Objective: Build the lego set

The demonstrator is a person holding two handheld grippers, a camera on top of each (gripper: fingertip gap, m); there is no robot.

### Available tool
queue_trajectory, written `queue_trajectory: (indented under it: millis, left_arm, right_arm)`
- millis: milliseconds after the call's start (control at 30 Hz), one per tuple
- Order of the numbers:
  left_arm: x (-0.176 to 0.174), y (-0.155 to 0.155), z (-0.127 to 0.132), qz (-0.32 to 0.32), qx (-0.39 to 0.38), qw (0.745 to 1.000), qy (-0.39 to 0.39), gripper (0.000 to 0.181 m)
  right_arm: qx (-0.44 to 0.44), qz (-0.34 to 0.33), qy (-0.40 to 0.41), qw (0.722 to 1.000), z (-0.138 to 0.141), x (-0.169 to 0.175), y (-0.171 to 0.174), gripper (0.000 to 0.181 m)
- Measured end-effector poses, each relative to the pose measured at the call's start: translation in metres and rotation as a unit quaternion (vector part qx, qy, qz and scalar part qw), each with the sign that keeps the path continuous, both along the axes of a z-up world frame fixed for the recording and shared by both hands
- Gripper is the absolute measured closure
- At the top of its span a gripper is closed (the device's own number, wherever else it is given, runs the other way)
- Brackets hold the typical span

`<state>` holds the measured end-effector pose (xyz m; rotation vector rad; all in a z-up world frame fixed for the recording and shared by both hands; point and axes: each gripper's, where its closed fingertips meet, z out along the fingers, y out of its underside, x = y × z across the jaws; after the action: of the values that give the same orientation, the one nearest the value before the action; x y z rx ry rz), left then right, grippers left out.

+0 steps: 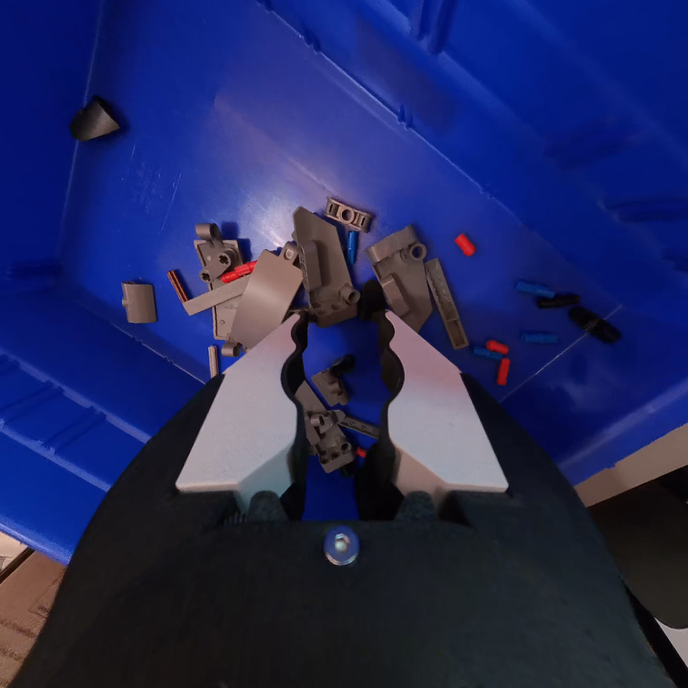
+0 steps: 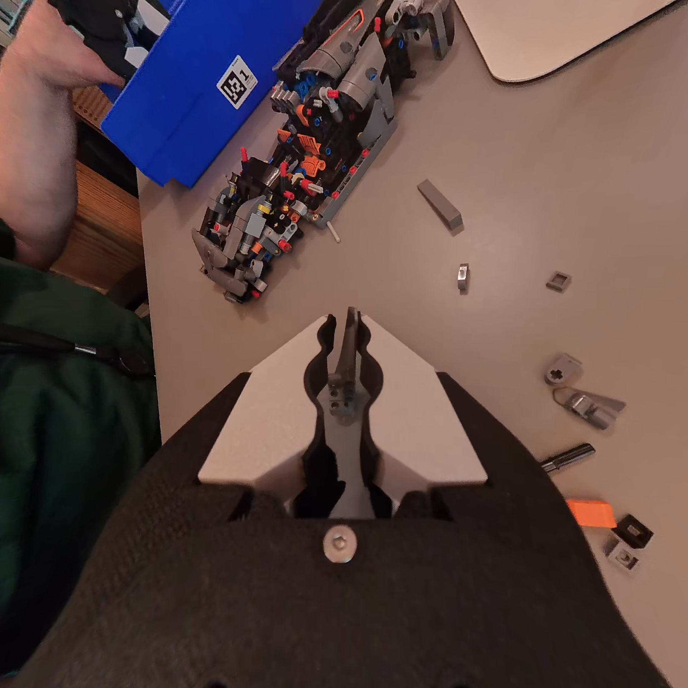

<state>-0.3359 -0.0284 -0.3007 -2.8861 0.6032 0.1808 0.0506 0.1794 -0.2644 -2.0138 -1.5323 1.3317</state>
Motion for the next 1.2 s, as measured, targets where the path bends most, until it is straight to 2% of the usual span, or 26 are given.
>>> queue_trajectory:
  millis: [267,300,433,500,567,700,767,867,967,1200]
  left_arm:
    - [-0.003,0.004,0.002,0.002,0.012,1.000,-0.004,0.155]
    - [-0.005,0.004,0.003,-0.003,0.013,1.000,0.004,0.171]
    - [-0.007,0.003,0.000,-0.006,0.013,1.000,0.011,0.179]
    - [-0.011,0.001,0.002,0.009,0.017,1.000,0.022,0.168]
    - [-0.004,0.005,0.016,0.000,0.058,0.998,0.021,0.165]
    - [0.033,0.015,0.037,-0.046,0.107,0.993,-0.034,0.158]
    - [0.045,0.016,0.030,-0.054,0.095,0.993,-0.048,0.152]
    - [0.043,0.015,0.009,-0.048,0.060,0.996,-0.033,0.145]
    - [0.045,0.017,-0.003,-0.038,0.059,0.996,-0.051,0.157]
    - [0.046,0.022,0.000,-0.026,0.088,0.994,-0.065,0.158]
  right_arm:
    - [0.001,-0.006,0.006,1.000,0.003,0.004,0.002,0.172]
    - [0.003,-0.006,0.006,1.000,0.004,0.005,0.002,0.172]
    - [0.010,-0.008,0.007,1.000,0.008,0.005,0.003,0.173]
    - [0.012,-0.009,0.008,1.000,0.009,0.004,0.002,0.173]
    - [0.013,-0.010,0.007,1.000,0.010,0.005,0.001,0.173]
    - [0.014,-0.012,0.005,1.000,0.010,0.006,0.001,0.173]
    - [0.015,-0.013,0.006,1.000,0.010,0.005,0.001,0.173]
    - [0.016,-0.014,0.012,1.000,0.012,0.004,0.001,0.173]
    - [0.016,-0.012,0.017,1.000,0.014,0.003,-0.002,0.173]
    - [0.020,-0.017,0.023,0.999,0.017,0.007,0.000,0.172]
